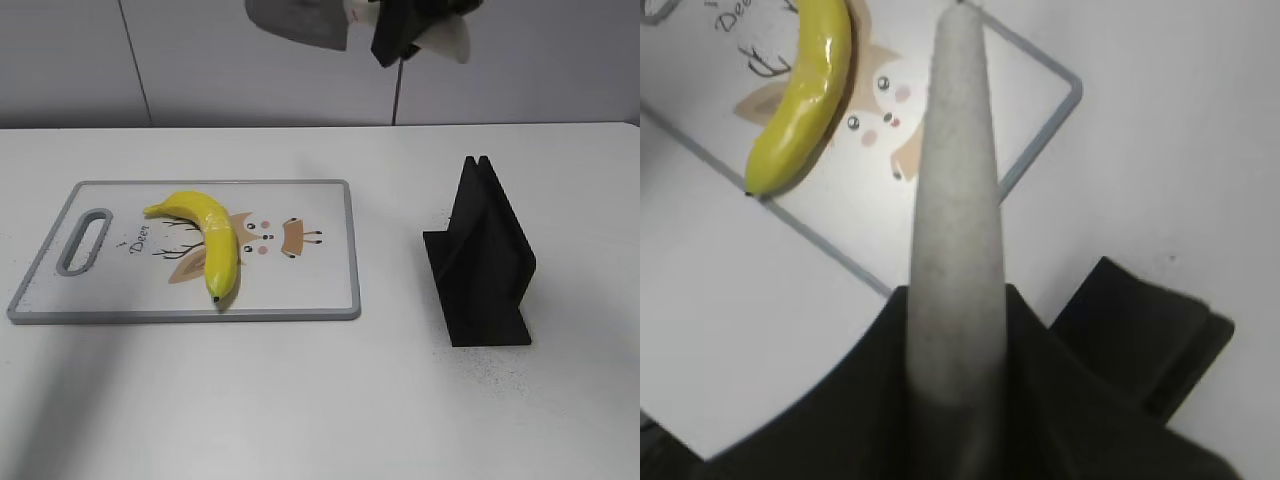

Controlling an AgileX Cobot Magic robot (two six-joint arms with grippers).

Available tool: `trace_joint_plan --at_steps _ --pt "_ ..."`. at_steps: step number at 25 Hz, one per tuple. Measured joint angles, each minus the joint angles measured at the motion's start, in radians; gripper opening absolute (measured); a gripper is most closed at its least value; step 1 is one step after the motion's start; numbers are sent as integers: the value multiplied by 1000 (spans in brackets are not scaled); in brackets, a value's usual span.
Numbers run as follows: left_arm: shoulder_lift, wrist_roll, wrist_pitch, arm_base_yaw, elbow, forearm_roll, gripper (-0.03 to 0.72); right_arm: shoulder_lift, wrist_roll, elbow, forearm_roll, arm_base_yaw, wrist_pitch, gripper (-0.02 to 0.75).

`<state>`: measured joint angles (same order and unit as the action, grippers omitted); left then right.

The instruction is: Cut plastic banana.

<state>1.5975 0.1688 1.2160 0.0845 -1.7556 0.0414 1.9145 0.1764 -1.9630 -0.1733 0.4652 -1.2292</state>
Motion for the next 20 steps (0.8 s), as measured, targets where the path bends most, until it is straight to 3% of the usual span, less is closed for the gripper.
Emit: trace_joint_plan --at_steps 5,12,20 --pt "-208 0 1 0 301 -4 591 -182 -63 265 1 0 19 164" --pt "-528 -5 6 0 683 -4 589 -437 -164 663 4 0 224 164" --pt "-911 -37 -32 0 953 -4 589 -633 -254 965 5 0 358 164"
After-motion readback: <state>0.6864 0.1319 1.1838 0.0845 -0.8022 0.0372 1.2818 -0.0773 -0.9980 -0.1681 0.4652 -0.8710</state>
